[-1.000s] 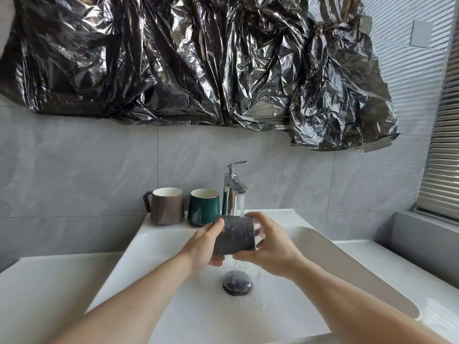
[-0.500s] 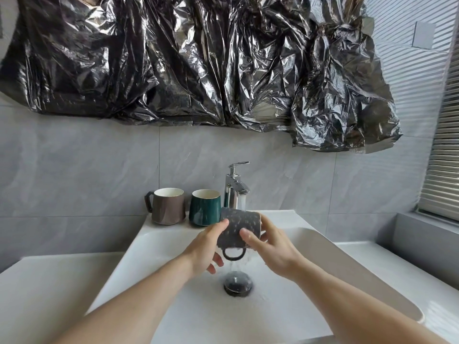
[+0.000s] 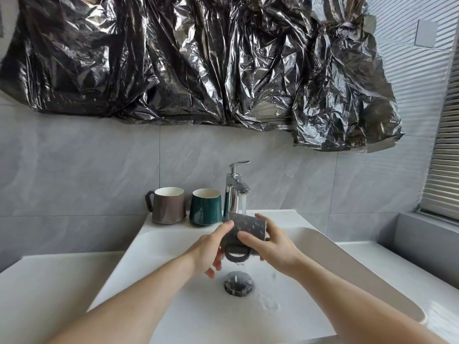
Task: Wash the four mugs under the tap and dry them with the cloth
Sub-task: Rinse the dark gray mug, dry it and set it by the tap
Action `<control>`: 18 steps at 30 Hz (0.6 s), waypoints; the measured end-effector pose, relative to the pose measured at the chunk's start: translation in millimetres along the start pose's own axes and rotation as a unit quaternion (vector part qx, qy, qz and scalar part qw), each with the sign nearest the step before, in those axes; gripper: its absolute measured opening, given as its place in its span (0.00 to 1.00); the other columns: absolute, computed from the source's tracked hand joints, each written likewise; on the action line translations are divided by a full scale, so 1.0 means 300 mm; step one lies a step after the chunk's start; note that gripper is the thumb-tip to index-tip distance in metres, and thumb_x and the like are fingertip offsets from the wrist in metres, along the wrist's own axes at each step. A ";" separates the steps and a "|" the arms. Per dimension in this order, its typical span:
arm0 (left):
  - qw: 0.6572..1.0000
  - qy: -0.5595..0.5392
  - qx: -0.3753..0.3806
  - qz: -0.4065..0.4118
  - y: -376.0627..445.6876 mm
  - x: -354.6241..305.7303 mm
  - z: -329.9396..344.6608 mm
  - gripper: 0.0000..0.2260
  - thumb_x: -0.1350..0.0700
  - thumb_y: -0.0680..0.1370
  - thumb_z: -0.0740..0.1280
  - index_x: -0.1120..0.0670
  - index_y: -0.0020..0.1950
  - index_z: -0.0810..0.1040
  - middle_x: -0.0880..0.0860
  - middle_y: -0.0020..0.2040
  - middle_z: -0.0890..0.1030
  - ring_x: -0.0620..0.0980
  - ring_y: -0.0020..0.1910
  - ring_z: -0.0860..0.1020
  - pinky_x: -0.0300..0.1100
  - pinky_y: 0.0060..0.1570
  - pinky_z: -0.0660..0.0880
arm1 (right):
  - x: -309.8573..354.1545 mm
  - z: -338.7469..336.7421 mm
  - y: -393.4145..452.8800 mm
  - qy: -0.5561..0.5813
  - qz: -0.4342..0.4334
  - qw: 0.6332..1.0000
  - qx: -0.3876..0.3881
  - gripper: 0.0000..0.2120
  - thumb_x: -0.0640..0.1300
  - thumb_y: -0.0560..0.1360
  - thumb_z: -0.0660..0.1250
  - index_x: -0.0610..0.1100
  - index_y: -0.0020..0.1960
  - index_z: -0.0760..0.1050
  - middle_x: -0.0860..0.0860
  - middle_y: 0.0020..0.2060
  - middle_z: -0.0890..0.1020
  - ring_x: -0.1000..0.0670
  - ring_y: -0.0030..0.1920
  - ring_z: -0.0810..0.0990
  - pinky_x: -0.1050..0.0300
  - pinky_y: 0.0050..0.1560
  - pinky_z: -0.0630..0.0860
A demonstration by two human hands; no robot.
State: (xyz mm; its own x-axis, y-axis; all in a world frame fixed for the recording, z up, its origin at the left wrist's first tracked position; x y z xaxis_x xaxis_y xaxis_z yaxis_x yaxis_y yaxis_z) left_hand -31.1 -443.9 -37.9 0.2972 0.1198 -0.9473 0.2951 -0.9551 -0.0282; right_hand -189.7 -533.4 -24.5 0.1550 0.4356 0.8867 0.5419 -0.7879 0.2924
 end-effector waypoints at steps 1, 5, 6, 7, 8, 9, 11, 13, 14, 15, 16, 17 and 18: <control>1.000 0.015 -0.003 -0.010 0.001 0.005 0.001 0.34 0.24 0.73 0.54 0.55 0.43 0.77 0.51 0.34 0.71 0.53 0.36 0.75 0.41 0.31 0.72 | 0.000 0.008 -0.005 0.007 0.012 1.000 0.013 0.36 0.57 0.72 0.79 0.58 0.73 0.62 0.51 0.55 0.84 0.61 0.38 0.84 0.67 0.34 0.75; 0.999 0.045 -0.011 -0.021 -0.006 0.004 0.001 0.38 0.23 0.79 0.47 0.56 0.45 0.78 0.52 0.37 0.72 0.53 0.38 0.75 0.43 0.34 0.74 | 0.019 0.034 -0.017 0.037 0.024 0.999 0.031 0.27 0.46 0.77 0.76 0.47 0.69 0.65 0.48 0.46 0.83 0.60 0.30 0.80 0.66 0.28 0.72; 0.999 0.041 -0.012 -0.022 -0.010 0.002 0.002 0.38 0.24 0.79 0.47 0.55 0.48 0.80 0.53 0.39 0.73 0.53 0.40 0.76 0.43 0.35 0.75 | 0.022 0.033 -0.017 0.036 0.027 0.999 0.026 0.24 0.47 0.77 0.76 0.44 0.66 0.67 0.47 0.44 0.82 0.59 0.29 0.80 0.66 0.28 0.71; 0.999 0.031 -0.011 -0.024 -0.012 0.001 0.004 0.38 0.24 0.79 0.46 0.55 0.53 0.81 0.53 0.43 0.76 0.54 0.42 0.78 0.44 0.36 0.77 | 0.025 0.031 -0.018 0.031 0.032 0.999 0.020 0.22 0.50 0.78 0.75 0.43 0.64 0.68 0.46 0.44 0.82 0.59 0.29 0.79 0.65 0.27 0.71; 1.000 0.016 -0.008 -0.024 -0.013 -0.003 0.008 0.37 0.26 0.80 0.47 0.53 0.59 0.81 0.53 0.47 0.79 0.55 0.45 0.80 0.46 0.38 0.79 | 0.026 0.026 -0.018 0.026 0.038 0.999 0.012 0.21 0.52 0.78 0.74 0.43 0.62 0.69 0.45 0.44 0.82 0.58 0.28 0.79 0.65 0.27 0.71; 1.000 -0.006 -0.003 -0.021 -0.018 -0.009 0.014 0.34 0.27 0.82 0.48 0.51 0.63 0.80 0.53 0.52 0.81 0.56 0.48 0.81 0.49 0.41 0.81 | 0.024 0.022 -0.017 0.021 0.046 0.999 0.003 0.21 0.54 0.78 0.73 0.42 0.60 0.69 0.45 0.44 0.82 0.58 0.28 0.78 0.65 0.26 0.71; 0.997 -0.069 0.012 -0.011 -0.025 -0.026 0.025 0.24 0.34 0.85 0.54 0.49 0.66 0.78 0.53 0.60 0.81 0.57 0.53 0.81 0.57 0.49 0.85 | 0.017 0.012 -0.014 0.013 0.062 0.998 -0.012 0.22 0.58 0.78 0.71 0.42 0.60 0.70 0.45 0.43 0.82 0.54 0.30 0.78 0.63 0.26 0.71; 0.993 -0.114 0.022 0.000 -0.030 -0.038 0.029 0.16 0.43 0.86 0.58 0.47 0.69 0.77 0.53 0.65 0.80 0.58 0.57 0.81 0.63 0.56 0.83 | 0.004 0.007 -0.009 0.018 0.076 0.997 -0.021 0.26 0.62 0.77 0.71 0.42 0.60 0.71 0.44 0.43 0.83 0.50 0.31 0.79 0.61 0.28 0.72; 0.992 -0.123 0.027 0.006 -0.030 -0.040 0.028 0.15 0.45 0.86 0.59 0.45 0.70 0.76 0.53 0.66 0.80 0.60 0.59 0.82 0.65 0.57 0.82 | -0.003 0.006 -0.005 0.029 0.083 0.996 -0.022 0.29 0.65 0.75 0.72 0.42 0.60 0.72 0.44 0.42 0.84 0.49 0.32 0.79 0.60 0.28 0.72; 0.992 -0.126 0.030 0.010 -0.030 -0.039 0.026 0.14 0.47 0.86 0.59 0.43 0.69 0.76 0.52 0.65 0.80 0.62 0.60 0.82 0.65 0.57 0.82 | -0.009 0.007 -0.002 0.040 0.091 0.995 -0.019 0.32 0.67 0.72 0.72 0.42 0.61 0.73 0.44 0.42 0.84 0.48 0.32 0.80 0.59 0.29 0.72; 0.991 -0.127 0.033 0.010 -0.033 -0.039 0.027 0.13 0.47 0.86 0.59 0.42 0.68 0.77 0.52 0.64 0.81 0.63 0.61 0.82 0.65 0.57 0.82 | -0.015 0.008 0.000 0.044 0.100 0.994 -0.011 0.33 0.69 0.70 0.71 0.43 0.61 0.74 0.43 0.42 0.85 0.48 0.33 0.80 0.58 0.31 0.72; 0.991 -0.127 0.038 0.009 -0.034 -0.037 0.029 0.12 0.47 0.86 0.59 0.43 0.66 0.78 0.52 0.63 0.82 0.63 0.59 0.83 0.65 0.57 0.82 | -0.021 0.012 0.002 0.047 0.108 0.993 0.000 0.33 0.69 0.71 0.70 0.43 0.61 0.76 0.44 0.41 0.85 0.47 0.33 0.80 0.58 0.31 0.72; 0.991 -0.127 0.042 0.005 -0.033 -0.031 0.031 0.12 0.46 0.86 0.59 0.44 0.65 0.78 0.52 0.63 0.82 0.63 0.57 0.83 0.64 0.56 0.83 | -0.026 0.016 0.002 0.051 0.116 0.992 0.012 0.30 0.69 0.74 0.69 0.43 0.60 0.77 0.44 0.40 0.84 0.47 0.33 0.80 0.58 0.32 0.72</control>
State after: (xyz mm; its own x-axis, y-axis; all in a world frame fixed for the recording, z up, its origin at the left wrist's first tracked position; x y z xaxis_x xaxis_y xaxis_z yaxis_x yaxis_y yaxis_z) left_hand -45.3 -438.0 -31.8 0.0589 0.0477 -0.9971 0.2136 -0.9763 -0.0341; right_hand -186.6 -535.2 -33.0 0.1940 0.1963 0.9612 0.5212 -0.8507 0.0685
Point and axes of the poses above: each hand's wrist, its own y-axis towards the middle knuckle, its own z-axis out of the palm, x = y × z, the point moved 6 cm from there along y, towards the middle knuckle
